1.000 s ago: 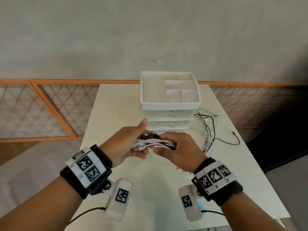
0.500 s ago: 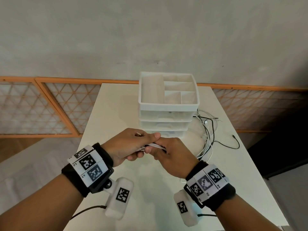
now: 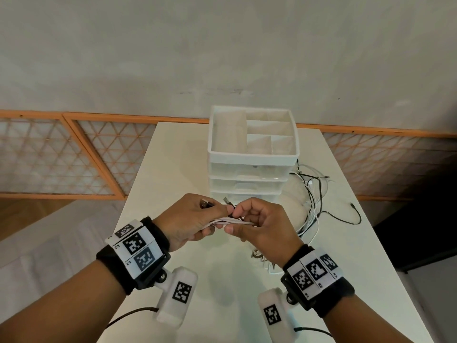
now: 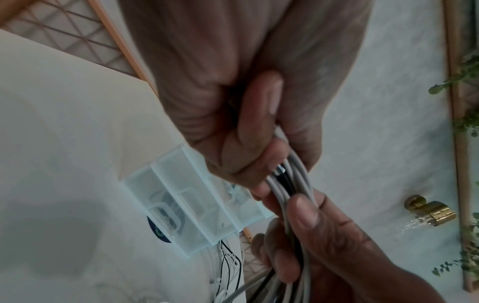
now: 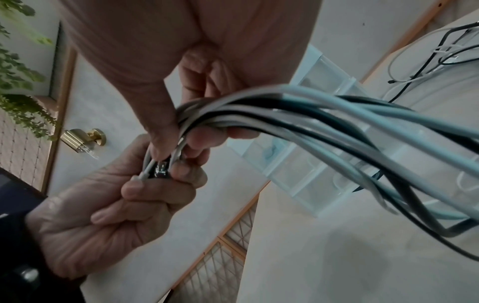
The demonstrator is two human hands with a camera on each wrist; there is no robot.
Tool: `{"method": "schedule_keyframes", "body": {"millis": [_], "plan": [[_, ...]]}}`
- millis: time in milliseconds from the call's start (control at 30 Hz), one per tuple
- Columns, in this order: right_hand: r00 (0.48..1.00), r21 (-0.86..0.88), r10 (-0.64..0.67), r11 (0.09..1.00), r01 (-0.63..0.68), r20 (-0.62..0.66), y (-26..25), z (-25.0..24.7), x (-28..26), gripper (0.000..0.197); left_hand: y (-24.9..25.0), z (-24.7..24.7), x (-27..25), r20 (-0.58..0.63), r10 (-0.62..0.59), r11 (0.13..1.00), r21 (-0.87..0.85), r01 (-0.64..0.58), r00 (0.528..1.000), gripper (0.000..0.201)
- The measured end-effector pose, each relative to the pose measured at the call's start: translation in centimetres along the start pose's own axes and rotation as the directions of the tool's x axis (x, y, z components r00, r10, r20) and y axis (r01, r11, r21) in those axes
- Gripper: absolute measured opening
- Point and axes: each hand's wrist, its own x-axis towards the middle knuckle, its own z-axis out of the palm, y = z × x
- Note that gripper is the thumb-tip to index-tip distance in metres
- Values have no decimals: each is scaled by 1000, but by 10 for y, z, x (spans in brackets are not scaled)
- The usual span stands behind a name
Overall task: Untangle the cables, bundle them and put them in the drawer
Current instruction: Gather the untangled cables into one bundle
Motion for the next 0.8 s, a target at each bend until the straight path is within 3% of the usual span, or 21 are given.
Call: {"method": "schedule_keyframes", "body": {"millis": [167, 300, 500, 667, 800], "plan": [[1000, -63, 11, 998, -10, 3, -4, 0, -4, 30, 0, -1, 2, 40, 33, 999, 10, -33, 999, 40], [990, -129, -53, 989, 71, 134, -13, 6, -4, 37, -2, 5, 2, 85, 68, 996, 59, -73, 994, 34], [980, -296, -137, 939, 175, 143, -13, 5, 6, 42, -3, 12, 3, 12, 190, 981, 36, -190, 982, 25], [993, -389, -112, 914, 118, 38, -6, 6, 12, 46, -5, 10, 9, -237, 245, 969, 106, -225, 940, 13], [996, -655, 38, 755, 24, 80, 16, -8, 16, 31, -2, -4, 15, -419, 168, 983, 2, -184, 892, 20]]}}
